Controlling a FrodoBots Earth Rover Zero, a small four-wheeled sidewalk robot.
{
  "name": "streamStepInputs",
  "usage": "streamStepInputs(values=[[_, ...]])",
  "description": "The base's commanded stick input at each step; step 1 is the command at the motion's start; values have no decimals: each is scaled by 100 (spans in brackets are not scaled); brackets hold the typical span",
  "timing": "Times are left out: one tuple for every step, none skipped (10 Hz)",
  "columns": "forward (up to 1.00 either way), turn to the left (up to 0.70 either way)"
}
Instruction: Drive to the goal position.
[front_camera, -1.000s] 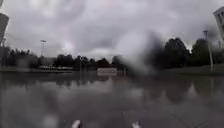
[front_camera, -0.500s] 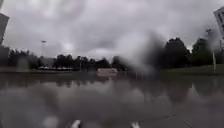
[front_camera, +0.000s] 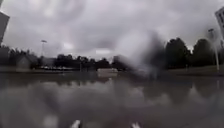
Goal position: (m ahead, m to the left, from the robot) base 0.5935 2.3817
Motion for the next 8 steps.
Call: streamStepInputs(values=[[70, 0], [70, 0], [70, 0], [70, 0], [70, 0], [70, 0], [70, 0], [70, 0]])
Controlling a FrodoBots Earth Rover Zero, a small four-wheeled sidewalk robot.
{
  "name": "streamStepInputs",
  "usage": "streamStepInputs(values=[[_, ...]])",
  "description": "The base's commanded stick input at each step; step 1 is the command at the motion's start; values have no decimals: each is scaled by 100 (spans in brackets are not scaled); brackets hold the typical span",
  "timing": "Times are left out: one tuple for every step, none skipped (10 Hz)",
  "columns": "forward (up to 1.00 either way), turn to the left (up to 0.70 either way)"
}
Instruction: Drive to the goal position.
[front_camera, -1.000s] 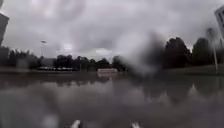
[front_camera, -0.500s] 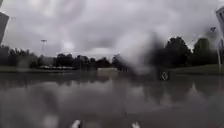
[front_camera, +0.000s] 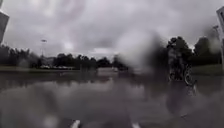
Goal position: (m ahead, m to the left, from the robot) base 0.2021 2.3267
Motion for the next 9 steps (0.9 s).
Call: streamStepInputs(values=[[70, 0], [70, 0], [70, 0], [70, 0], [70, 0], [70, 0], [70, 0], [70, 0], [70, 0]])
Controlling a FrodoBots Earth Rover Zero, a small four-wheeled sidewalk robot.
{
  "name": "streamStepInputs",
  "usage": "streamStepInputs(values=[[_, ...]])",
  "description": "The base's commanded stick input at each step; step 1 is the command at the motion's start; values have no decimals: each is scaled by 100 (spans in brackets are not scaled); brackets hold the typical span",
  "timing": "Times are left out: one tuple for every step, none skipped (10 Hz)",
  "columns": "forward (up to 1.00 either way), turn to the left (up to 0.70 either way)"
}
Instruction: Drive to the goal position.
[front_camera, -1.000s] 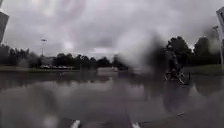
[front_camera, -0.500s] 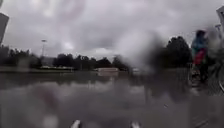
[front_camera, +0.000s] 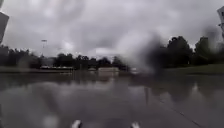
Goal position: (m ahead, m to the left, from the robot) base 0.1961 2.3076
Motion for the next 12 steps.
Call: streamStepInputs(values=[[70, 0], [70, 0], [70, 0], [70, 0], [70, 0], [70, 0], [70, 0], [70, 0], [70, 0], [70, 0], [70, 0], [70, 0]])
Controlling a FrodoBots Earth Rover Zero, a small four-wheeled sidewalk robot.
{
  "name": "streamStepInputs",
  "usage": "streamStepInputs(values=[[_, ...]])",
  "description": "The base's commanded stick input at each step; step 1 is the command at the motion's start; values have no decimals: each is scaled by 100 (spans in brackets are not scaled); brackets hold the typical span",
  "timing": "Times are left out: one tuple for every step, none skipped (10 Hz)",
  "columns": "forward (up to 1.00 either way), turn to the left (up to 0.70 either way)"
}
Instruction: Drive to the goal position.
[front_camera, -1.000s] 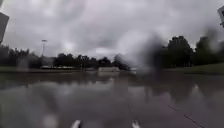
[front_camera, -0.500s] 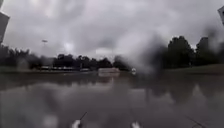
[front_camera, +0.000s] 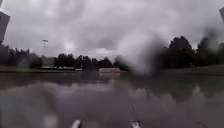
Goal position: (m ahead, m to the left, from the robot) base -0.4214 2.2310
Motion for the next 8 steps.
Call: streamStepInputs(values=[[70, 0], [70, 0], [70, 0], [70, 0], [70, 0], [70, 0], [70, 0], [70, 0]])
